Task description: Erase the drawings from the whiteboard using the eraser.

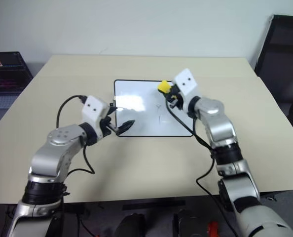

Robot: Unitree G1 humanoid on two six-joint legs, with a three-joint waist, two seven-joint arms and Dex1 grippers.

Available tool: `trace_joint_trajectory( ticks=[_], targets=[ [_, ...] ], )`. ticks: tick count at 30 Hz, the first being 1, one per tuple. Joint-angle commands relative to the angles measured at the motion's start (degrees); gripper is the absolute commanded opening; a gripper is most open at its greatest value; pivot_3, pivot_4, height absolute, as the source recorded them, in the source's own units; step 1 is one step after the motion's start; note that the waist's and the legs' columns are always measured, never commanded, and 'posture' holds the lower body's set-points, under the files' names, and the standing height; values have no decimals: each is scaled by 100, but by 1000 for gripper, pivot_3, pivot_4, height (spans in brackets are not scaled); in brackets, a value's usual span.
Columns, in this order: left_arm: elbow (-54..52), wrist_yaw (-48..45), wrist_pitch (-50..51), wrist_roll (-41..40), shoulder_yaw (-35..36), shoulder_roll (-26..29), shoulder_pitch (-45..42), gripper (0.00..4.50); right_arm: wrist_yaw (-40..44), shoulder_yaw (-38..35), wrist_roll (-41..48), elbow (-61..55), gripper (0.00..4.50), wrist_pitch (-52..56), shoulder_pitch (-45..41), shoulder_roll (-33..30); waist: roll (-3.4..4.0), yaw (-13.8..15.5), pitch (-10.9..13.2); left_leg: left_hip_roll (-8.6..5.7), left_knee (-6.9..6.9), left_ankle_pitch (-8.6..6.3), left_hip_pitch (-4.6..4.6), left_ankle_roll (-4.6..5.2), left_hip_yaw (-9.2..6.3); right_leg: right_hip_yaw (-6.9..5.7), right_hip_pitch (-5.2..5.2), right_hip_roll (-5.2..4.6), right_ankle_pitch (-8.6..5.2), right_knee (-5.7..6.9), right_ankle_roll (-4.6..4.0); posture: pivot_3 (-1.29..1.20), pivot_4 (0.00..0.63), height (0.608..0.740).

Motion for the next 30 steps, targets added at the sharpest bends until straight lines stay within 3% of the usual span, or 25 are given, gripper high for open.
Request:
trace_joint_trajectory(
  ticks=[1, 6, 12, 23, 30],
  targets=[
    [-56, 6, -364, -42, 271, 48, 202, 4500, -70, -236, 279, -1025, 1194, 281, 558, -165, 0, 0, 0, 0, 0, 0, 1, 0, 2, 0, 0, 0, 0, 1, 0, 0, 150, 740],
    [-48, -92, -866, 34, 297, 99, 617, 4500, -209, -283, 566, -1852, 1194, 540, 1581, -130, 0, -14, 0, 2, 1, 0, 5, 0, 7, 4, 0, 1, -1, 2, 2, 0, 150, 740],
    [183, -145, -1209, 128, 248, 187, 673, 4500, -349, -214, 783, -2333, 1194, 755, 2086, -128, -1, -13, 0, 1, 3, 0, 6, 0, 9, 5, 1, 2, -16, 1, 27, 0, 150, 740],
    [344, -323, -994, 11, 118, 179, 368, 4500, -551, 214, 524, -2114, 1194, 601, 1755, -335, -1, -13, 0, 1, 4, 1, 8, 0, 12, 6, 1, 5, -17, 1, 29, 0, 150, 740],
    [280, -676, -1039, 53, -152, 286, 195, 4500, -694, 1017, -298, -746, 1194, -212, 747, -255, -2, -30, 1, -1, 5, 1, 10, 0, 17, 10, 0, 11, -16, 2, 28, 0, 150, 740]
  ],
)
